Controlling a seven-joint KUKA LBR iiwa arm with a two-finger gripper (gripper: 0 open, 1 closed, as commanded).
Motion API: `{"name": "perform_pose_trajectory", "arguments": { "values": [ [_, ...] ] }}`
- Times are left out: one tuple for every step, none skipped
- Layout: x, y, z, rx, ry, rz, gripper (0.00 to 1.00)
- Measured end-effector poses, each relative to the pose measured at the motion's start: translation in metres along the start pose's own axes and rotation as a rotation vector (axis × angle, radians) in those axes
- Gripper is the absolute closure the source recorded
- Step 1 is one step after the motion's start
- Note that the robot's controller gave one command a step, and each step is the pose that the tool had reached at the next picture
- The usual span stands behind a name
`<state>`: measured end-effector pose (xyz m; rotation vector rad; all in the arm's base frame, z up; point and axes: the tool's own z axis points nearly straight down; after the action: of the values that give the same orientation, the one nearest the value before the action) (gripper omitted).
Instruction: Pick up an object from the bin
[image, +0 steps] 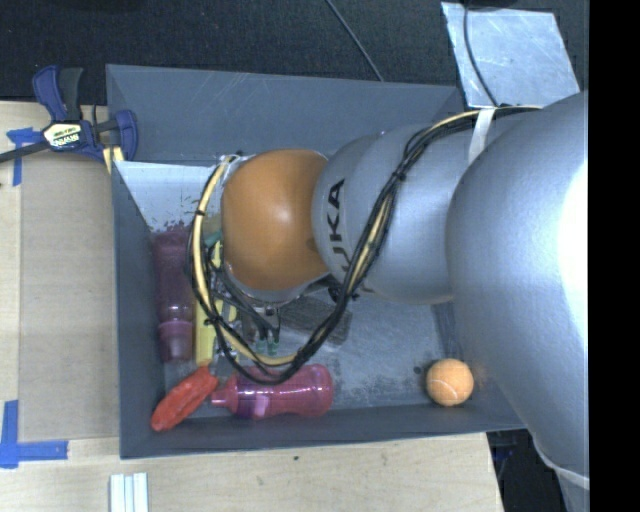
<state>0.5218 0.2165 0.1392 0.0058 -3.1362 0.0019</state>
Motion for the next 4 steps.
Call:
{"name": "perform_pose_trajectory", "arguments": {
  "values": [
    [-0.002, -0.001, -0.005, -0.002, -0.007, 0.005, 0.0],
    [0.035, -0.011, 0.069, 0.0, -0.006, -0.331, 0.0],
    [0.038, -0.013, 0.069, -0.002, -0.01, -0.222, 0.0],
    [0.036, -0.012, 0.069, -0.003, -0.012, -0.268, 0.0]
  ]
}}
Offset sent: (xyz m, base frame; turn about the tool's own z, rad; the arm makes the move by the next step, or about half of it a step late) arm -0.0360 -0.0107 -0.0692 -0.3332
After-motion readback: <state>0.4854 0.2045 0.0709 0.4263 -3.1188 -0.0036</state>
